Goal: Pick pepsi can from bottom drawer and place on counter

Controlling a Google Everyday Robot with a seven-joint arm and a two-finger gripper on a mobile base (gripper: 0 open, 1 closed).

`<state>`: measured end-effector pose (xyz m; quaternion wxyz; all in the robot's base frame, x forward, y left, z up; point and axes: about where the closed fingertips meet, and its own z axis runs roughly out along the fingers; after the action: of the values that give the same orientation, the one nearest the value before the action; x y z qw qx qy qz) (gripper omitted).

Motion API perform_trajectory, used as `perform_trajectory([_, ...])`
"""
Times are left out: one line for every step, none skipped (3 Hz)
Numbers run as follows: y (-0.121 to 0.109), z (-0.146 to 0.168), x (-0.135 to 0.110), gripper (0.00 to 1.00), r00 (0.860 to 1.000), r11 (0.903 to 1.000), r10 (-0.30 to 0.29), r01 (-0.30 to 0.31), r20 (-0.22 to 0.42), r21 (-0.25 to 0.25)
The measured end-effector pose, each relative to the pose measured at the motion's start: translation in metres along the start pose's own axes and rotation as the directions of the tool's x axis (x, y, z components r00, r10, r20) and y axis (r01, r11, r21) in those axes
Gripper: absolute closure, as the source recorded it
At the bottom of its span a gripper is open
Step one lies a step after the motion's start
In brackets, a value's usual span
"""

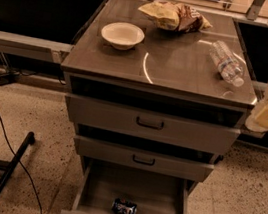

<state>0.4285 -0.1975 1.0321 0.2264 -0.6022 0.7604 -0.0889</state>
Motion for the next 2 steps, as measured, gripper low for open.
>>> perform_trajectory([0.000, 0.000, 0.000, 0.00, 1.000, 1.0000, 0.000, 0.000, 0.000, -0.001])
perform_trajectory([0.004, 0.034, 0.009, 0.00, 1.000, 0.9976, 0.000, 0.001, 0.004, -0.069])
